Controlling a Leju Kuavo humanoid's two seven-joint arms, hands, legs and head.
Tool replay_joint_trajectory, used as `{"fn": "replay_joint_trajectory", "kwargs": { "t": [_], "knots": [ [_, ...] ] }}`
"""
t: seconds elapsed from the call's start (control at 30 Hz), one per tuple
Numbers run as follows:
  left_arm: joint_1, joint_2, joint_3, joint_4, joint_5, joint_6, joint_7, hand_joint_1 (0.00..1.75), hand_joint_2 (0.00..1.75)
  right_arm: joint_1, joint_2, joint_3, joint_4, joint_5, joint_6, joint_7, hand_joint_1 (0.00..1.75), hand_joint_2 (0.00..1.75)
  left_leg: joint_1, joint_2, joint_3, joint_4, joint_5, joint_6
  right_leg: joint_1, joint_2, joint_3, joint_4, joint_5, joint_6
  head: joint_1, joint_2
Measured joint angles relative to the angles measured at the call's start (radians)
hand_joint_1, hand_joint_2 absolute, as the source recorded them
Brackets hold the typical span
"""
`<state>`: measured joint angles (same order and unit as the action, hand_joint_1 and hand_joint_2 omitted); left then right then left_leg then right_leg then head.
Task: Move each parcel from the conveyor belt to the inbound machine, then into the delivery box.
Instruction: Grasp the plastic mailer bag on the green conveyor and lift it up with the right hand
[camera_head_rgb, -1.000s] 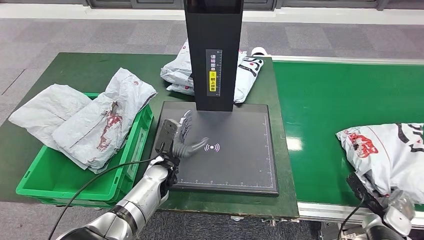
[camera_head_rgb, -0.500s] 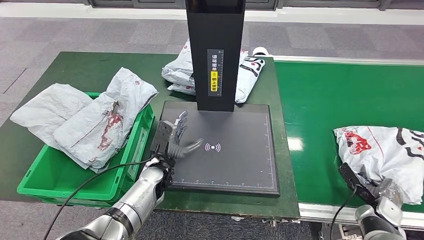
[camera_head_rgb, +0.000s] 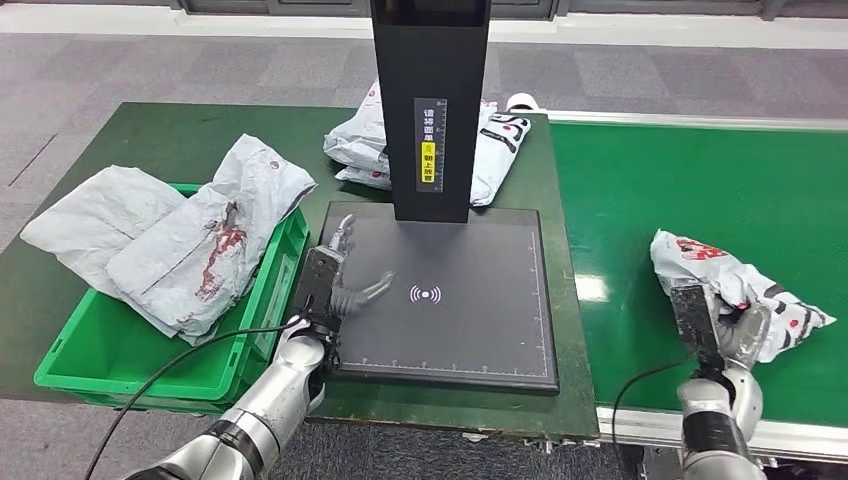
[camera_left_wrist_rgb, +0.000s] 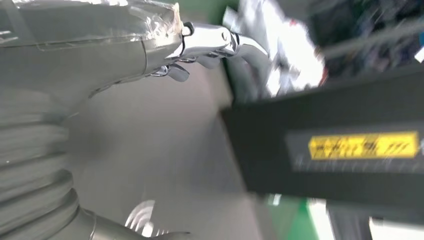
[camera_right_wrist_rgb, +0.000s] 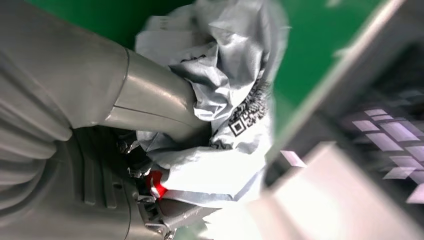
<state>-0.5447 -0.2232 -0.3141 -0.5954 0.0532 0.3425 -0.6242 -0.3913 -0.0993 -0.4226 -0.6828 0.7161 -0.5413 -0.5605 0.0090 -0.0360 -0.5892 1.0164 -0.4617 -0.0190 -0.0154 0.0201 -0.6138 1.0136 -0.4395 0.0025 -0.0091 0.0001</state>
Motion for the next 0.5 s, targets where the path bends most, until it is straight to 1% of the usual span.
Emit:
{"fn": "replay_joint_trajectory", "kwargs": {
  "t": [0.1, 0.13, 0.2, 0.27, 0.37, 0.5],
  "knots": [
    [-0.005, 0.004, 0.000, -0.008, -0.045, 0.059, -0.015, 0.00, 1.75, 0.062, 0.056, 0.288, -0.160, 0.021, -0.079, 0.079, 1.75, 1.75, 0.001, 0.008, 0.001, -0.001, -0.001, -0.002, 0.000, 0.008, -0.003, 0.000, 0.001, -0.001, 0.000, 0.000],
    [-0.008, 0.003, 0.001, -0.010, -0.054, 0.065, -0.017, 0.00, 1.75, 0.071, 0.073, 0.373, -0.192, 0.027, -0.108, 0.097, 1.75, 1.75, 0.001, 0.010, 0.001, -0.001, -0.001, -0.002, 0.000, 0.010, -0.004, 0.000, 0.001, -0.001, 0.000, 0.000],
    [-0.016, 0.001, 0.001, -0.010, -0.066, 0.068, -0.019, 0.00, 1.75, 0.077, 0.104, 0.511, -0.230, 0.031, -0.141, 0.112, 1.75, 1.75, 0.001, 0.011, 0.001, -0.001, -0.001, -0.003, 0.001, 0.011, -0.005, 0.000, 0.001, -0.002, 0.000, 0.000],
    [-0.022, -0.001, 0.001, -0.011, -0.073, 0.065, -0.020, 0.00, 1.75, 0.078, 0.126, 0.619, -0.261, 0.011, -0.148, 0.120, 1.75, 1.75, 0.001, 0.009, 0.000, -0.001, 0.000, -0.004, 0.001, 0.010, -0.005, 0.001, 0.001, -0.002, 0.000, 0.000],
    [-0.030, -0.002, 0.001, -0.011, -0.075, 0.056, -0.021, 0.00, 1.75, 0.072, 0.137, 0.745, -0.315, -0.037, -0.135, 0.148, 1.75, 1.75, 0.001, 0.008, 0.000, -0.001, 0.001, -0.004, 0.001, 0.009, -0.005, 0.001, 0.001, -0.002, 0.000, 0.000],
    [-0.040, -0.003, 0.001, -0.011, -0.076, 0.053, -0.021, 0.00, 1.75, 0.070, 0.140, 0.869, -0.355, -0.058, -0.098, 0.181, 1.75, 1.75, 0.001, 0.008, 0.000, -0.001, 0.001, -0.004, 0.000, 0.009, -0.005, 0.001, 0.001, -0.002, 0.000, 0.000]
  ]
}}
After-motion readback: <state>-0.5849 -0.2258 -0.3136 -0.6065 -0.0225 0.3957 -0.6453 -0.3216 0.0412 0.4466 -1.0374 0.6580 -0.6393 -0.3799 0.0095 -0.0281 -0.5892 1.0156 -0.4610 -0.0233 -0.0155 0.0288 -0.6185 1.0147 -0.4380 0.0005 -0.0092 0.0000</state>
